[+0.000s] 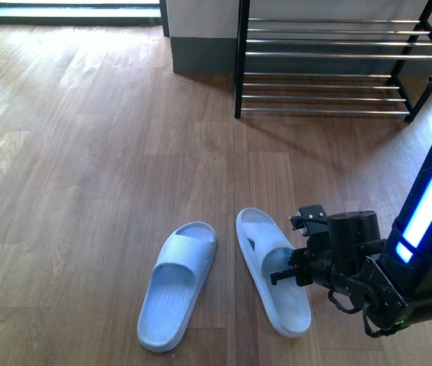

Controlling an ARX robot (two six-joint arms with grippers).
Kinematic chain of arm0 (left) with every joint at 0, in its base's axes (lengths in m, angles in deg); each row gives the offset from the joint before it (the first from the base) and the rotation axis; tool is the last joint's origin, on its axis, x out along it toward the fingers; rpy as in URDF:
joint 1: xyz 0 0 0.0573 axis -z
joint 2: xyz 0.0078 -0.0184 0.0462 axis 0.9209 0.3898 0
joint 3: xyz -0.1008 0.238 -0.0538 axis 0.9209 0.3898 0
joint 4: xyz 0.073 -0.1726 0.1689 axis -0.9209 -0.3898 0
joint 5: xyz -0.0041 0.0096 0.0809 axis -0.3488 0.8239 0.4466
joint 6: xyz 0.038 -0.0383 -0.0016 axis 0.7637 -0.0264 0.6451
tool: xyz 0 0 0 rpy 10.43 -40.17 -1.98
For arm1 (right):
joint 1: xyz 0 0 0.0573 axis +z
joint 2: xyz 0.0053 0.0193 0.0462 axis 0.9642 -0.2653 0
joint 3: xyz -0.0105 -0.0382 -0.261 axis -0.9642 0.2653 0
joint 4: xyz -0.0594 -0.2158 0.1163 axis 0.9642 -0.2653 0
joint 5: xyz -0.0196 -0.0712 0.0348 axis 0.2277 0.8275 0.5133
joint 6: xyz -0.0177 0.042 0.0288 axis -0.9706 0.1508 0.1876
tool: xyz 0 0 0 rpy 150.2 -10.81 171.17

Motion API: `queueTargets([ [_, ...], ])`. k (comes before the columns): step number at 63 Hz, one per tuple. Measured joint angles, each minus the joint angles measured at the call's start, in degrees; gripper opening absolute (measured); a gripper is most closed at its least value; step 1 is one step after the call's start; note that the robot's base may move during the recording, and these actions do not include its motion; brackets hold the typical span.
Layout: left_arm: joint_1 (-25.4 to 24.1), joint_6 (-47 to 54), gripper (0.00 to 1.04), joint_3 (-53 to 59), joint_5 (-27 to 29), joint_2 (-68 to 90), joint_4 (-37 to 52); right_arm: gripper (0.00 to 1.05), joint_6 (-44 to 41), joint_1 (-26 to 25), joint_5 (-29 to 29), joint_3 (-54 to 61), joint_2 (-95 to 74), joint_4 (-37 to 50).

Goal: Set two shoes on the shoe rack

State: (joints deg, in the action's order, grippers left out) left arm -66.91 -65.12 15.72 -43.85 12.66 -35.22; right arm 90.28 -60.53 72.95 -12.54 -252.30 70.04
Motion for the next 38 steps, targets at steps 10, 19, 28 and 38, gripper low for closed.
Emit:
queueTargets([
  [10, 0.0, 0.0, 0.95, 0.0, 0.0, 0.0, 0.0, 0.01, 3.7, -1.4, 5.2, 7.6, 6.5, 4.6],
  [19, 0.0, 0.0, 0.95, 0.0, 0.0, 0.0, 0.0, 0.01, 5.8, -3.3, 8.0, 16.7, 16.8, 8.7],
  [28, 0.0, 0.0, 0.95, 0.0, 0.0, 0.0, 0.0, 0.01, 6.1, -5.4, 7.7, 32.5, 35.9, 10.7],
  [38, 0.0, 0.0, 0.95, 0.0, 0.0, 0.0, 0.0, 0.01, 6.2, -7.3, 4.9, 44.4, 57.9, 3.9],
])
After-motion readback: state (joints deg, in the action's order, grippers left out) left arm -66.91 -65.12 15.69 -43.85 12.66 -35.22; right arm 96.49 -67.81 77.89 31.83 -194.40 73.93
